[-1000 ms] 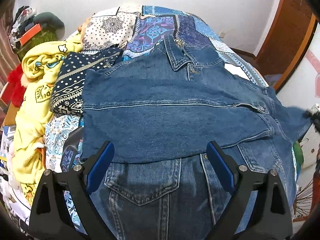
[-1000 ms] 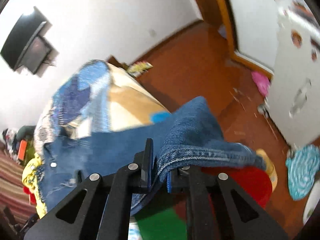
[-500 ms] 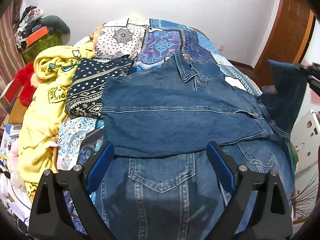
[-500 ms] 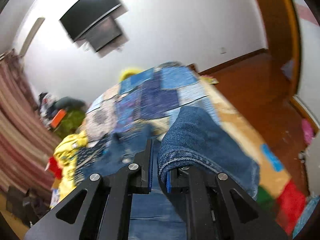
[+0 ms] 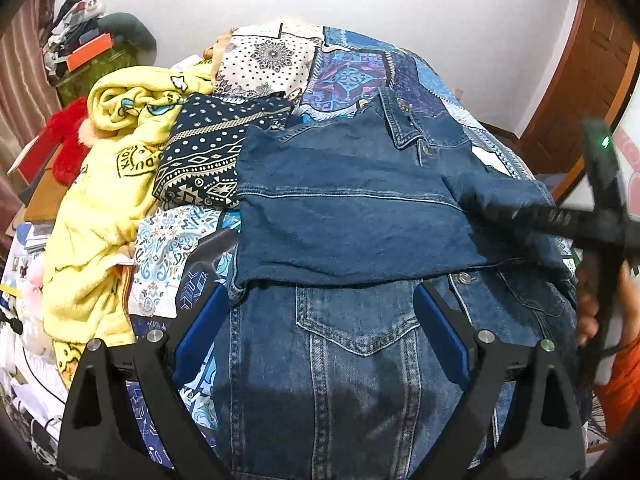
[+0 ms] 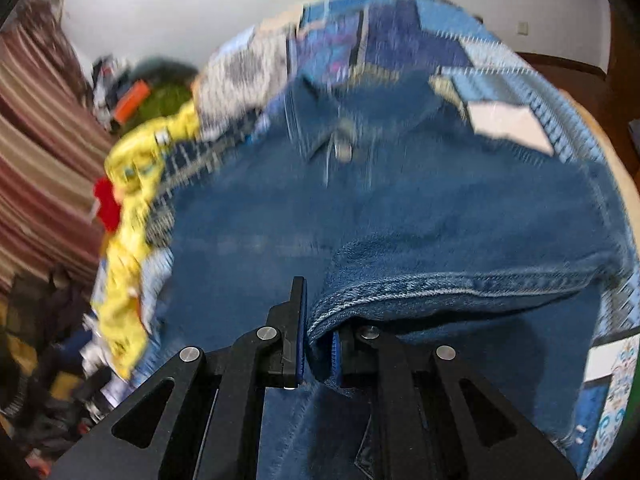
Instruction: Fold large clothes
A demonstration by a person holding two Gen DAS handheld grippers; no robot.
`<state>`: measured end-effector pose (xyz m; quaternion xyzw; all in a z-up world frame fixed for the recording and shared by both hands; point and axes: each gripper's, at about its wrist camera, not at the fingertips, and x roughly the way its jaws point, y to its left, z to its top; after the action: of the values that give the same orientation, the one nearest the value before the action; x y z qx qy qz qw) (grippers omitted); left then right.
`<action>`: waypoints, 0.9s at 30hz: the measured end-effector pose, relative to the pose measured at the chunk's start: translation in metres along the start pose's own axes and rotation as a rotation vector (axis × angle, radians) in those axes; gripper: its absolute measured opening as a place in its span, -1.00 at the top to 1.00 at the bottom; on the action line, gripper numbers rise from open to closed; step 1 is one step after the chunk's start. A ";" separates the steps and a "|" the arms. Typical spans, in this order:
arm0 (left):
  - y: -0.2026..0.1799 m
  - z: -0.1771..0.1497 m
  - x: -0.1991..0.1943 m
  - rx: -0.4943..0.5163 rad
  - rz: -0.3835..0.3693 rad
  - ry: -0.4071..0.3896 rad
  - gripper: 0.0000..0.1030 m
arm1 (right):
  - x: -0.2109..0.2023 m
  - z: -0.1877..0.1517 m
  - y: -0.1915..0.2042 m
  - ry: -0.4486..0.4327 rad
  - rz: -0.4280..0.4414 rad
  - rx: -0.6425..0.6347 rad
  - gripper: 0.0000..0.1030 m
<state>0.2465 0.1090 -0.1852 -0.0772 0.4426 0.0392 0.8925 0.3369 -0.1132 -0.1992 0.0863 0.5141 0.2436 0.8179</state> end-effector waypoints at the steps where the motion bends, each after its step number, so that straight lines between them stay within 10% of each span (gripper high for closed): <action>1: -0.001 0.000 0.000 0.000 0.002 0.001 -0.82 | 0.005 -0.003 0.003 0.016 -0.006 -0.004 0.80; 11: -0.038 0.017 0.000 0.059 -0.012 -0.009 -0.82 | -0.021 -0.029 -0.005 0.117 0.089 -0.023 0.41; 27: -0.193 0.084 0.016 0.304 -0.230 -0.019 -0.82 | -0.139 -0.042 -0.085 -0.244 -0.212 -0.076 0.15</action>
<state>0.3487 -0.0666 -0.1280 0.0089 0.4231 -0.1297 0.8967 0.2772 -0.2587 -0.1404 0.0296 0.4074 0.1629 0.8981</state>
